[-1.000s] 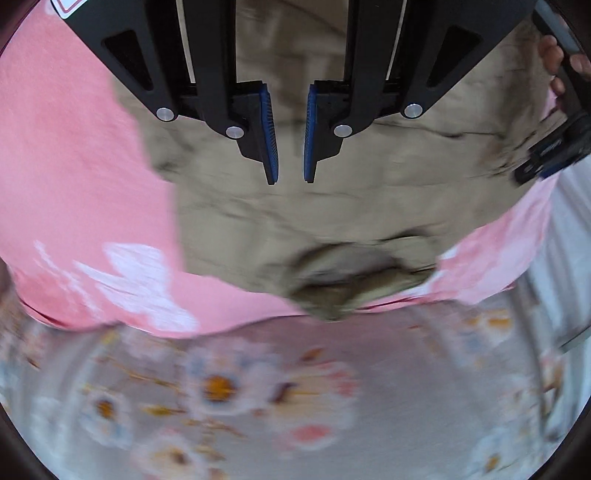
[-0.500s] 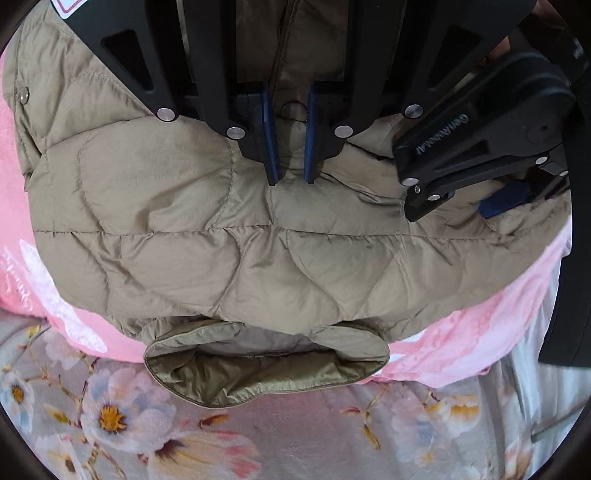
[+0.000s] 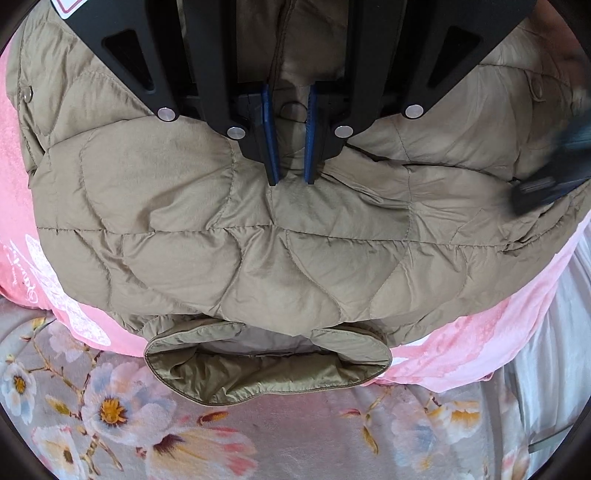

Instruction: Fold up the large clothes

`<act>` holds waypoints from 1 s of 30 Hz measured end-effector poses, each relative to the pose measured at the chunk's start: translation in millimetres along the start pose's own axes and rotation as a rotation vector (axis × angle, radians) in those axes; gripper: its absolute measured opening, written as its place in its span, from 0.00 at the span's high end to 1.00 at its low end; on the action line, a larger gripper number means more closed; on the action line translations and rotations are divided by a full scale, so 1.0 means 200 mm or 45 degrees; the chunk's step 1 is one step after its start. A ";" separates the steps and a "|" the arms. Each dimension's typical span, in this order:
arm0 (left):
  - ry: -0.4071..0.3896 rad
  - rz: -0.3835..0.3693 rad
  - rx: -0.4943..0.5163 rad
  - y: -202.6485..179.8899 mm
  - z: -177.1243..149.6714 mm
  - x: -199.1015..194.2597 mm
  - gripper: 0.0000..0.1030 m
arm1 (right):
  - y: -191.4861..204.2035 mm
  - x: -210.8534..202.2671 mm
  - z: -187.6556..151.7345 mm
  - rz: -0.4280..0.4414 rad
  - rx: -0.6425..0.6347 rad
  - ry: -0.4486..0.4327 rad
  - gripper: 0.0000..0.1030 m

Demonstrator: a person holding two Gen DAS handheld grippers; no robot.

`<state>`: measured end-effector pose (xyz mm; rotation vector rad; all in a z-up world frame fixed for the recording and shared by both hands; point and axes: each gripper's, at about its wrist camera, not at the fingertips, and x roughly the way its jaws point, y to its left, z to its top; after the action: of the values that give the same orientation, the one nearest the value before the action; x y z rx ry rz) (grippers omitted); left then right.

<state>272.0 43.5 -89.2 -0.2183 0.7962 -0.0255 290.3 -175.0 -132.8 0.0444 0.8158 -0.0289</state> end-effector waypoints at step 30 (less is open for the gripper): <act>-0.339 0.058 -0.311 0.82 0.56 -0.73 0.93 | -0.19 -0.72 -0.61 -0.014 0.169 -0.036 0.40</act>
<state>239.7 240.1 55.3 -0.4259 0.5371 0.1422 101.6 -205.5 -112.4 0.1648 0.7847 -0.0936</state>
